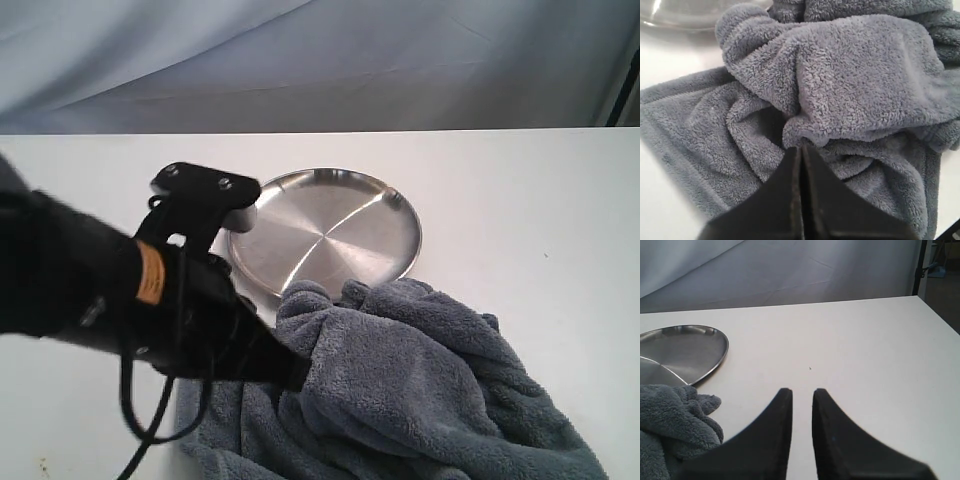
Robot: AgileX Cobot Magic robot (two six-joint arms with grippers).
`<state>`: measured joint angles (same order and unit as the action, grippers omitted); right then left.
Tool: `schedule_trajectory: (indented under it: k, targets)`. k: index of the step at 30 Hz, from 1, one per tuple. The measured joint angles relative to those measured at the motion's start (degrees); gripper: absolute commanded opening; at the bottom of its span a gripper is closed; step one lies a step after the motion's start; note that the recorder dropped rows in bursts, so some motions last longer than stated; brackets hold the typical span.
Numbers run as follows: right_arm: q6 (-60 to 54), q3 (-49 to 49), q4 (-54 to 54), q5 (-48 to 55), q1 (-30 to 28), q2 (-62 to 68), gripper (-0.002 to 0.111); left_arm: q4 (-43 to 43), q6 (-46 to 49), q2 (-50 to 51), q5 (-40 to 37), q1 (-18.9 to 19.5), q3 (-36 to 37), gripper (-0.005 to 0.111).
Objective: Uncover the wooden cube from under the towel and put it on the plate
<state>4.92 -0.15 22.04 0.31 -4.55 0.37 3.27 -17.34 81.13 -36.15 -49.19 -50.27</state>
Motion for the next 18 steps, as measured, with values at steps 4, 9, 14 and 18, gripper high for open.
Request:
schedule_trajectory:
  k: [4,9,14,18]
  targets:
    - [0.00,0.00,0.00,0.00,0.00,0.00,0.003,0.21,0.00,-5.21,6.20,-1.96,7.84,0.000]
    - [0.00,0.00,0.00,0.00,0.00,0.00,0.003,-1.19,0.71,-6.96,5.52,-7.34,13.04,0.000]
    - [0.00,0.00,0.00,0.00,0.00,0.00,0.003,-1.55,0.80,-6.61,4.67,-10.50,13.63,0.000]
    - [0.00,0.00,0.00,0.00,0.00,0.00,0.003,-1.85,0.80,-4.67,4.79,-10.80,13.63,0.001]
